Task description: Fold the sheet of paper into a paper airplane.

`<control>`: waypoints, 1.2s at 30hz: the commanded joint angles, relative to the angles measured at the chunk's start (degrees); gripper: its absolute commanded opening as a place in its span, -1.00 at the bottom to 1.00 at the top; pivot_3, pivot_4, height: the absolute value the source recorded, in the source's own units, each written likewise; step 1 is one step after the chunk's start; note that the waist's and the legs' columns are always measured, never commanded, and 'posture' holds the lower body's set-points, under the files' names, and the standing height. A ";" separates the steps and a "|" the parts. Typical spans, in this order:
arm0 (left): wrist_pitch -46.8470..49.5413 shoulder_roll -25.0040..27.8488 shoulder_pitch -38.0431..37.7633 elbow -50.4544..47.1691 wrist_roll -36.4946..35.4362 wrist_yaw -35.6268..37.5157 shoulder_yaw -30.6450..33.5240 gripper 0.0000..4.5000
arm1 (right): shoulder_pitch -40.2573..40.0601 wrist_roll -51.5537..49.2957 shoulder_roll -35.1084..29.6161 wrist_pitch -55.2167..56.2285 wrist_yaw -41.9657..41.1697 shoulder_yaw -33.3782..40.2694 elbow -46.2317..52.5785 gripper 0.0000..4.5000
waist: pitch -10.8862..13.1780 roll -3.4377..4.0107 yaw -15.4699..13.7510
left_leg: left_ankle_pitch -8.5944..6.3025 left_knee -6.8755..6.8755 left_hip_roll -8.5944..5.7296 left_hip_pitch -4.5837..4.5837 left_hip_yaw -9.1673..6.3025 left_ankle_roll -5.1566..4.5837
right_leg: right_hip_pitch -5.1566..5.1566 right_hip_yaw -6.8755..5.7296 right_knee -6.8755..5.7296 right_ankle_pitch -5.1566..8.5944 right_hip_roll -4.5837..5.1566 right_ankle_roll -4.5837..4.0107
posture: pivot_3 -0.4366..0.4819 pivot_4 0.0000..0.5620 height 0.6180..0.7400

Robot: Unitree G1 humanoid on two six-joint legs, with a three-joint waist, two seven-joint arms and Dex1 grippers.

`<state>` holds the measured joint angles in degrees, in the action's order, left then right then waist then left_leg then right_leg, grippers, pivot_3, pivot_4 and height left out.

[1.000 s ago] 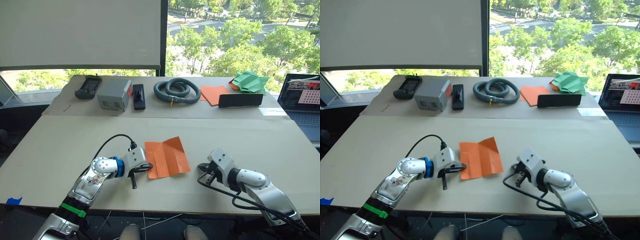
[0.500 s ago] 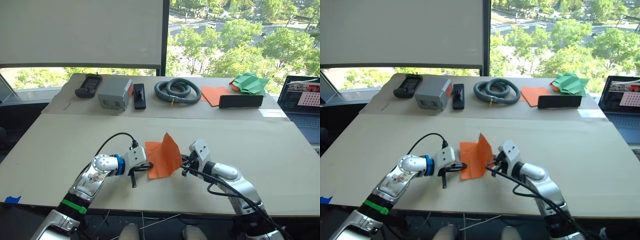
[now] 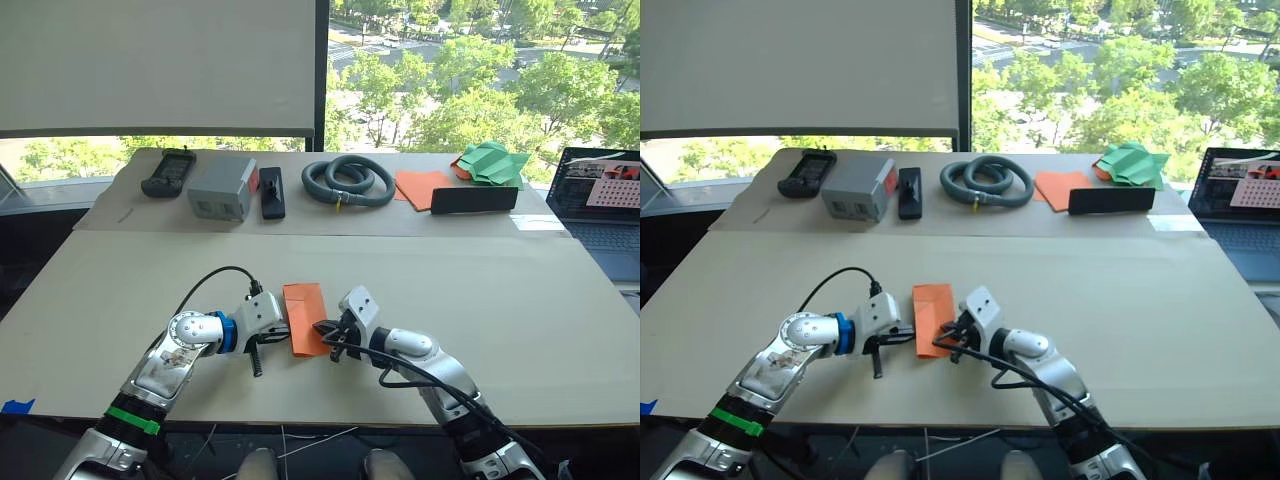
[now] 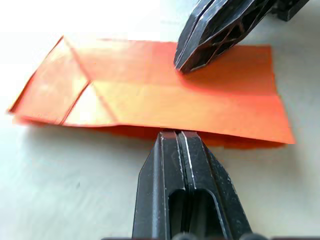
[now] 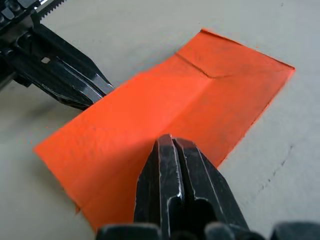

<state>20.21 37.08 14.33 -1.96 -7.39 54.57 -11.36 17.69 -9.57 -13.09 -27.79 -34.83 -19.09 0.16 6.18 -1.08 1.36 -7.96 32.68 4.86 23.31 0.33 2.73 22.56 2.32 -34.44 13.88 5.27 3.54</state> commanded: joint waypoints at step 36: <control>-0.15 -7.40 1.51 7.11 -1.61 3.10 -5.36 -1.00 | 8.61 3.43 -5.12 -0.34 -8.09 -1.50 -8.81 -0.99 | 0.10 -0.05 -0.64 | 0.00 0.07 -0.06 0.01 -0.05 0.00 | -0.06 -0.01 -0.04 0.07 -0.02 -0.05 | -0.05 -0.47 0.57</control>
<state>18.88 28.98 17.48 4.53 -10.81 57.37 -14.73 25.76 -7.82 -18.52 -28.75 -43.06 -19.75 -5.84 6.29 -1.13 0.72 -7.96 32.75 4.80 23.32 0.28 2.73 22.50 2.31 -34.48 13.96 5.25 3.48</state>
